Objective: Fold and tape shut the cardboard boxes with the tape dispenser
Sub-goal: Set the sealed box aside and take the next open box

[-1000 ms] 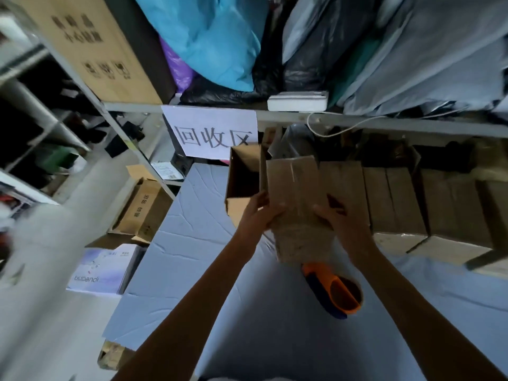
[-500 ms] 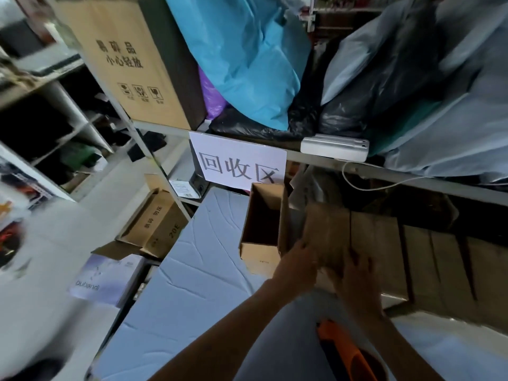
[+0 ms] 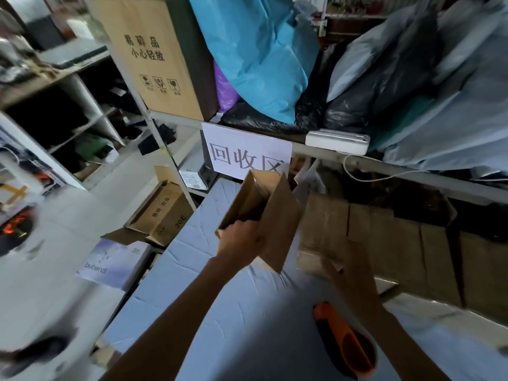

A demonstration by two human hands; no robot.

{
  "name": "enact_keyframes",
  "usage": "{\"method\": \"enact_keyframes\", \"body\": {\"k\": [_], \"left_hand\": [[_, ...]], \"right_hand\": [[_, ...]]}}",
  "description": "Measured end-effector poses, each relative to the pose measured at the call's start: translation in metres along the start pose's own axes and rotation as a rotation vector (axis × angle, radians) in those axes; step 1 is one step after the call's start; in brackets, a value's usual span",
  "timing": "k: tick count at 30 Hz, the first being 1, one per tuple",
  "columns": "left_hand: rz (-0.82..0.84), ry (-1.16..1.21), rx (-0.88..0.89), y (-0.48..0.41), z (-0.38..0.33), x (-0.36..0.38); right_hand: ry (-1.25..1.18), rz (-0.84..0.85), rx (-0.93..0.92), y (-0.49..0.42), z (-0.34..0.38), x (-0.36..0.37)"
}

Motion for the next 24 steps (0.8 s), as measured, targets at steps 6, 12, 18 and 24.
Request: {"method": "enact_keyframes", "body": {"k": [6, 12, 18, 24], "left_hand": [[-0.207, -0.145, 0.331, 0.088, 0.066, -0.048], [-0.211, 0.117, 0.499, 0.147, 0.102, -0.029], [-0.240, 0.783, 0.011, 0.170, 0.110, 0.005], [-0.013, 0.924, -0.121, 0.147, 0.103, 0.036]], "right_hand": [[-0.365, 0.041, 0.104, 0.007, 0.064, 0.014], [-0.210, 0.202, 0.227, 0.043, 0.085, 0.049], [-0.011, -0.005, 0.422, 0.111, 0.050, 0.057], [0.011, -0.171, 0.510, 0.143, 0.034, 0.051]]}}
Point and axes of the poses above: each hand's wrist, its own y-axis away from the middle knuckle, its own x-axis out of the palm, z = x × y, the point moved 3 cm from there along -y, towards the middle knuckle, and after that the axes turned 4 degrees about -z, right-handed, at the moved point
